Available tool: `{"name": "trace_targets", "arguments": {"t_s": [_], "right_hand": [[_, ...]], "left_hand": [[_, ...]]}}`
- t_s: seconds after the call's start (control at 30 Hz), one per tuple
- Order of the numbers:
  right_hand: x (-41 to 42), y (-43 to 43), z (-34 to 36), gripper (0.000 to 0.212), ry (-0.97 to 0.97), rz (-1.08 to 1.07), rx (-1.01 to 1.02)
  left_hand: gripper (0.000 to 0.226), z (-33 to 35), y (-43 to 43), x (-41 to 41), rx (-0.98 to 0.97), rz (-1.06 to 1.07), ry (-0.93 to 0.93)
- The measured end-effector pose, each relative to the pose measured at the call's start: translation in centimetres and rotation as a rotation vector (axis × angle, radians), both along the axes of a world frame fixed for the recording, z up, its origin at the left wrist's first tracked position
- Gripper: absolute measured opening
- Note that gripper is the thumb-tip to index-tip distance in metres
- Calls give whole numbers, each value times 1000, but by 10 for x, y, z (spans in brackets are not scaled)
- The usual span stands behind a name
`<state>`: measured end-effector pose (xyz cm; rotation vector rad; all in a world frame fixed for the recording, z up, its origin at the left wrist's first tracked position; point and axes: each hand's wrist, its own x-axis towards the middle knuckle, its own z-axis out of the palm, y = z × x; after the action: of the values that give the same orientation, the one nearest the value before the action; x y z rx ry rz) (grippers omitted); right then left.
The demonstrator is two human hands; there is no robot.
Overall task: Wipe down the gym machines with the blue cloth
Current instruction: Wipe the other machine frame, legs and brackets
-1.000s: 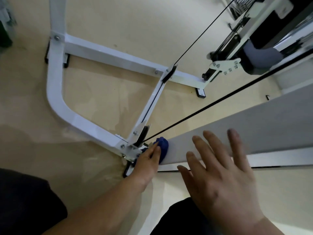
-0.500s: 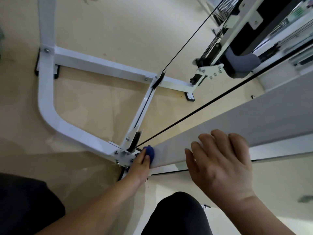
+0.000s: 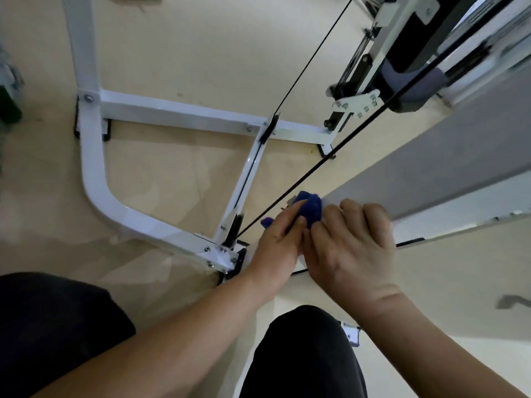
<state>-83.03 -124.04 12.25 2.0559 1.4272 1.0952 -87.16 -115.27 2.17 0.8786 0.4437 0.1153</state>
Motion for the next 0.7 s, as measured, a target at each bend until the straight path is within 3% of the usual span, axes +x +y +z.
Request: {"name": "trace_targets", "arguments": {"t_s": [0.07, 0.2, 0.33, 0.43, 0.63, 0.7], "right_hand": [[-1, -2, 4, 21, 43, 14, -32], [-21, -13, 37, 25, 197, 92, -38], [-11, -12, 100, 25, -3, 141, 153], [9, -10, 108, 32, -120, 104, 142], [15, -15, 99, 37, -126, 149, 152], [17, -15, 99, 38, -121, 169, 152]], "left_hand": [[35, -4, 8, -6, 8, -24, 16], [33, -22, 11, -26, 144, 1, 239], [38, 23, 10, -19, 217, -14, 133], [33, 47, 6, -17, 229, 28, 47], [34, 37, -10, -22, 212, 92, 229], [32, 54, -9, -19, 221, 88, 201]]}}
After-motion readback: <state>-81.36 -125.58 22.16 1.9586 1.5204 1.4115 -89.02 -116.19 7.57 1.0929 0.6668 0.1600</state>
